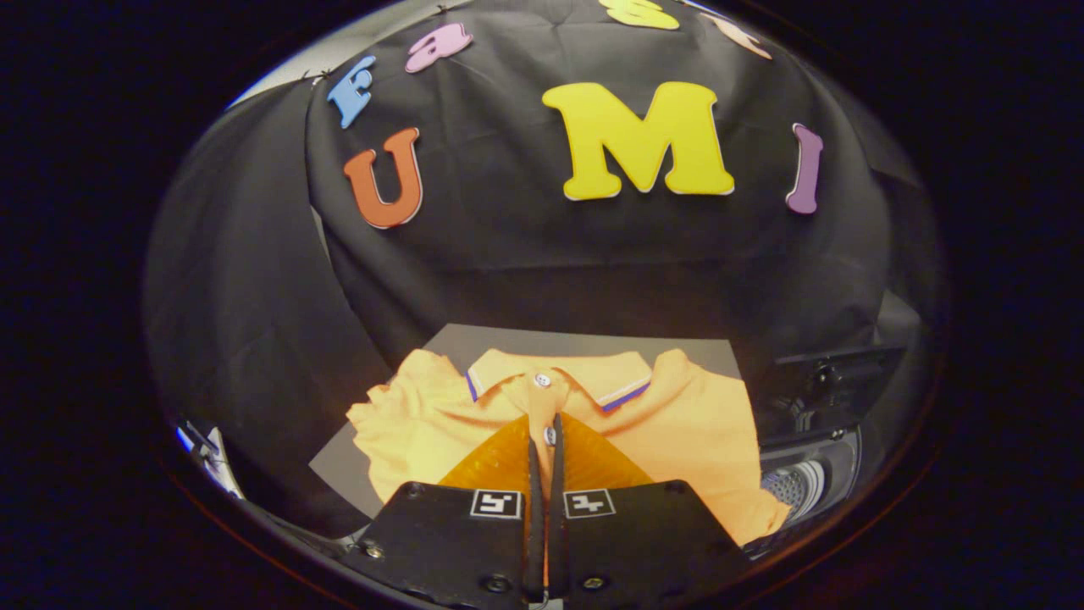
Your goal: Put the clothes into the washing machine and then close the washing machine lid.
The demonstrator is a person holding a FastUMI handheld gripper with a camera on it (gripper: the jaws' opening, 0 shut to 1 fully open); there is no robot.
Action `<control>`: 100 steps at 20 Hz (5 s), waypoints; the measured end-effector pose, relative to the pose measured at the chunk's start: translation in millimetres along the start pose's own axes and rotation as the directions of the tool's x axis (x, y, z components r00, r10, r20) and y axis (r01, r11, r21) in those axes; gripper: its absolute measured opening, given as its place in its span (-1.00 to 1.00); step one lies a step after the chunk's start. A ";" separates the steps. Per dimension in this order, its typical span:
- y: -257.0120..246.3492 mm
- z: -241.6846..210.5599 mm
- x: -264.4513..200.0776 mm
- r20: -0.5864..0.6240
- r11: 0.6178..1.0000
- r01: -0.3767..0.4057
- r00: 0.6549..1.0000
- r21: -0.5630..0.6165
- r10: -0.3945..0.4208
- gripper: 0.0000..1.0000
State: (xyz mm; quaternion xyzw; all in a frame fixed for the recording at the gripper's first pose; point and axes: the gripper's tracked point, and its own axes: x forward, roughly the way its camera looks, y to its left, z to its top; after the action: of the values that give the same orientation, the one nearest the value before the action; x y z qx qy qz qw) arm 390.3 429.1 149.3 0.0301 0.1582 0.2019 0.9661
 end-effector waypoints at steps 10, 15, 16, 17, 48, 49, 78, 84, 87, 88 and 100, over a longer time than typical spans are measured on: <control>-47.6 70.4 -148.9 0.269 0.999 0.028 0.963 0.015 -0.031 -0.90; -88.2 93.3 -223.2 0.372 0.995 0.095 0.924 0.013 -0.093 -0.90; -98.7 95.8 -234.0 0.383 0.994 0.112 0.917 0.019 -0.110 -0.90; -109.0 100.1 -243.2 0.394 0.992 0.124 0.911 0.028 -0.125 -0.90; -386.9 -151.8 -11.6 -0.275 0.959 0.266 0.934 0.101 -0.231 -0.90; -389.1 -162.6 -3.4 -0.304 0.956 0.274 0.924 0.107 -0.231 -0.90; -397.0 -222.2 -4.5 -0.516 0.911 0.402 0.802 0.094 -0.301 0.65; -402.0 -210.9 -9.7 -0.469 0.911 0.410 0.815 0.047 -0.342 0.64; -402.8 -198.0 -14.2 -0.427 0.912 0.410 0.829 0.027 -0.360 0.64; -403.7 -192.2 -16.5 -0.409 0.911 0.411 0.835 0.020 -0.367 0.64; -382.3 -60.1 -49.8 -0.115 0.926 0.375 0.923 0.043 -0.368 0.65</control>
State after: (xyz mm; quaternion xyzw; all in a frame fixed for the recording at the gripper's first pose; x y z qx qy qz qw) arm 473.4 58.4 60.3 0.0197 0.2179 0.0111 0.9757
